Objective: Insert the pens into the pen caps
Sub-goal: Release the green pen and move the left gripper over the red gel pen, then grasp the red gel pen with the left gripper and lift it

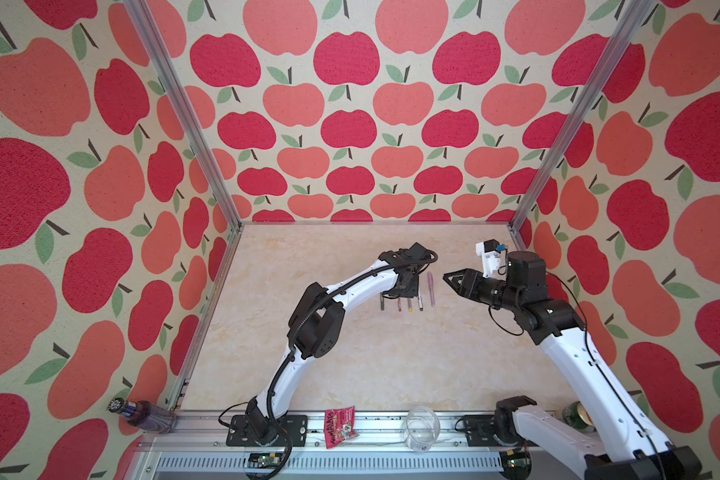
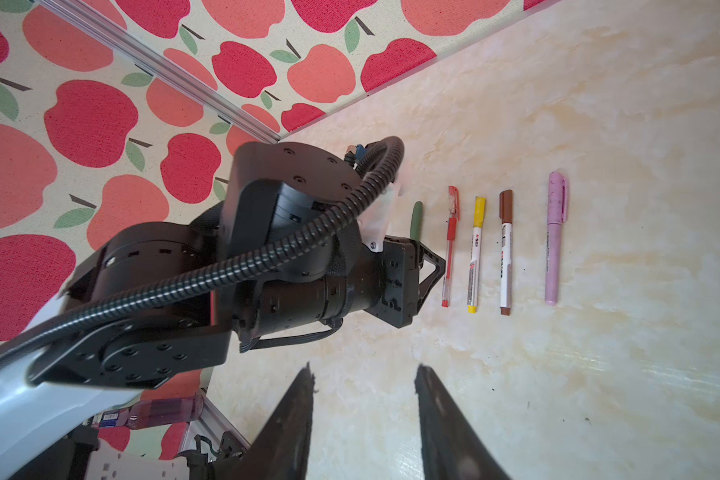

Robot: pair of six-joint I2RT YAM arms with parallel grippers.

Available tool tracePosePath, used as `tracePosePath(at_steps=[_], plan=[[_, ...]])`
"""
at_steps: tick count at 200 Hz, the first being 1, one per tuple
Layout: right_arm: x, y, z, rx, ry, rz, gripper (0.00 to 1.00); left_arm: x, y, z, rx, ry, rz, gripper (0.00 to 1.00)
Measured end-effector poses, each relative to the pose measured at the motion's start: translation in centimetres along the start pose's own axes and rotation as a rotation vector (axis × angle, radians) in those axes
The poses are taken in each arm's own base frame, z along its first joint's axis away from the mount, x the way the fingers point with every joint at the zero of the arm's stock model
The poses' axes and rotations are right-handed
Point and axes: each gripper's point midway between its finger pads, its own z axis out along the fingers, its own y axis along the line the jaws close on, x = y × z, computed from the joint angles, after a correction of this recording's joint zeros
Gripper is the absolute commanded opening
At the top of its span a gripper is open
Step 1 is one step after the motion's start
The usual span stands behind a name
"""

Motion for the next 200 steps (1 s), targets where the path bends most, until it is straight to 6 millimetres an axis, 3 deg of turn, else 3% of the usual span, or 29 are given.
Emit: tracePosePath(at_steps=[25,121,200], plan=[[-0.2,-0.2,-0.4,0.005,-0.012,0.005,0.43,0.9,0.5,1.6,-0.031,0.041,0.005,0.34],[-0.3,-0.6,-0.5,0.005,-0.013,0.011,0.43,2.3,1.3,3.8,-0.071,0.098,0.010,0.32],[-0.1,-1.1,-0.5,0.009,-0.007,0.021,0.43,1.9,1.6,4.2,-0.075,0.097,0.001,0.26]])
